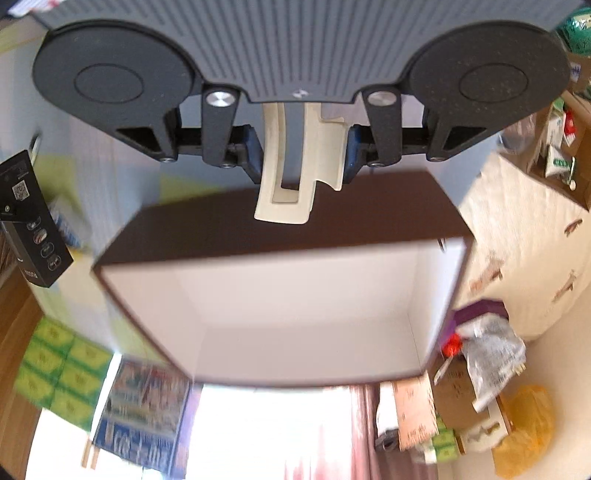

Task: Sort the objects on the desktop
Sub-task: 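Lower the clip and FLYCO box into the brown box, opening both tools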

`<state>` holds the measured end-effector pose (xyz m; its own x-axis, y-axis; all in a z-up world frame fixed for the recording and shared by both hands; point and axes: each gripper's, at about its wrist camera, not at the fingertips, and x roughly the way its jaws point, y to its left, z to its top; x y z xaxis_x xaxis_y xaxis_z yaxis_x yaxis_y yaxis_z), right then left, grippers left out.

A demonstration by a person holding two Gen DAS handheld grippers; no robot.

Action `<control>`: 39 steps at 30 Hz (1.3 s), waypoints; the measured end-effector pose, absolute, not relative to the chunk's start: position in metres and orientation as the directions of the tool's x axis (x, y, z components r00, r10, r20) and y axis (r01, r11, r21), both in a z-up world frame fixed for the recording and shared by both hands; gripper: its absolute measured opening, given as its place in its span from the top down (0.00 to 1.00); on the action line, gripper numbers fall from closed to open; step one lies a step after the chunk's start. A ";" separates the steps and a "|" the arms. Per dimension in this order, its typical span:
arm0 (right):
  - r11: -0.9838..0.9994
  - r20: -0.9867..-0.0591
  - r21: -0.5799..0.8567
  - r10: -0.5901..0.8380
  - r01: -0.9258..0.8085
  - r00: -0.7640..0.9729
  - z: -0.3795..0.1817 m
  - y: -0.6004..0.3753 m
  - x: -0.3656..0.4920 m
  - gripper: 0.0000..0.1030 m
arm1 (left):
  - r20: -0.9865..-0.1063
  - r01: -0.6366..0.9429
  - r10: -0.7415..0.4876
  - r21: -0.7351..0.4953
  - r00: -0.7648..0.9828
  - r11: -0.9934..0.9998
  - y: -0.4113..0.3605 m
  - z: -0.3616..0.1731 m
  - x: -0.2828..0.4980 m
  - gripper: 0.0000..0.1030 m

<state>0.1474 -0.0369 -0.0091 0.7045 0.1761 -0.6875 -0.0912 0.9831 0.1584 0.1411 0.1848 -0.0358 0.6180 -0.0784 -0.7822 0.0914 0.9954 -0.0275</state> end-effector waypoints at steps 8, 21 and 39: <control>0.968 -0.627 0.159 0.252 -0.196 0.737 0.008 0.020 0.215 0.26 | -0.707 0.065 -0.056 -0.014 0.705 0.998 0.197 0.009 0.178 0.63; 0.981 -0.768 0.026 0.141 -0.190 0.624 -0.071 0.073 0.315 0.26 | -0.777 -0.043 0.033 0.008 0.629 0.999 0.225 -0.023 0.292 0.63; 0.956 -0.810 -0.163 0.012 -0.245 0.587 -0.113 0.088 0.330 0.26 | -0.886 -0.012 0.105 0.112 0.451 0.994 0.216 -0.090 0.329 0.64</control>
<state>0.3302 0.0875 -0.1132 0.5869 0.0119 -0.8095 -0.2446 0.9558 -0.1633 0.3295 0.2160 -0.0896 0.4508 0.1054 -0.8864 -0.0121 0.9936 0.1120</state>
